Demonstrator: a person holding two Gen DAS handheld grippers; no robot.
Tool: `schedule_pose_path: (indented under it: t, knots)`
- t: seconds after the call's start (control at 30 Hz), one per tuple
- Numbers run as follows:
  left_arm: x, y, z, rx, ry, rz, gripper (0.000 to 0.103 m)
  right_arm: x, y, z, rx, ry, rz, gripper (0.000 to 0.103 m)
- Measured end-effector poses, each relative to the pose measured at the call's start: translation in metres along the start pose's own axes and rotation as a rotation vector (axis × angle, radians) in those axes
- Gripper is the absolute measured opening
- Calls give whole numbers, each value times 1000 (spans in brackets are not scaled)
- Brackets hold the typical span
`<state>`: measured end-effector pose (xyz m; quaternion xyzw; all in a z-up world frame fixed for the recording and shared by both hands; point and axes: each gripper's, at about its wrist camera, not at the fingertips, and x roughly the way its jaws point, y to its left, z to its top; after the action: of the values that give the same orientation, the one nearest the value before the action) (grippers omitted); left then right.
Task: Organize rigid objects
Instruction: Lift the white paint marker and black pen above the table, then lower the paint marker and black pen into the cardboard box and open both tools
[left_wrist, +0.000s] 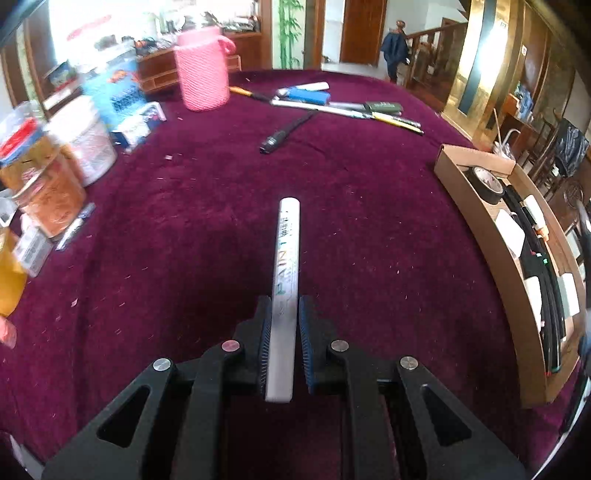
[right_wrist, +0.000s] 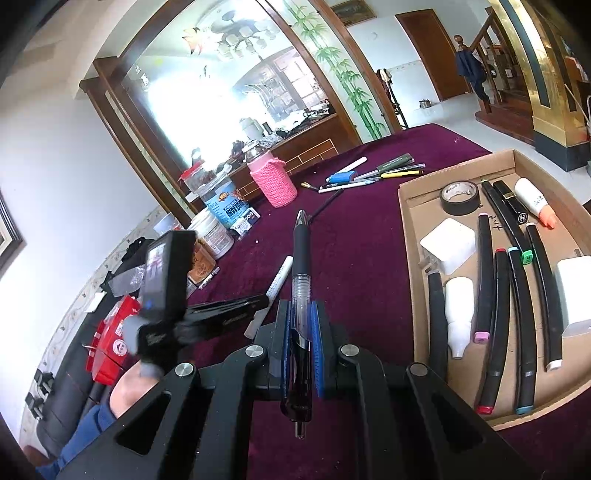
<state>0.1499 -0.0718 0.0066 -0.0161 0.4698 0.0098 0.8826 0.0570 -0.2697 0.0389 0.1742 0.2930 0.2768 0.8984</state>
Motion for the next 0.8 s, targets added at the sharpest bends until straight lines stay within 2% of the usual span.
schedule_pose_path:
  t: [0.1,0.23,0.33,0.5,0.8]
  knots:
    - [15,0,6,-15,33,-3,12,-1,-4,1,9,0,-1,9]
    - [13,4,-1,-41,9,-22,12,-3,-8,1,14,-3,-5,9]
    - [4,12,-5,-95,3,-91,11,-4,-13,2,23,-2,-9,10]
    - [-28,4,-7,-87,-78,-104,12,-3,-20,4,48,-4,-9,9]
    - [-88,-47,-8,-14,-307,-54,12,-18,-21,9,42,-40,-20,10]
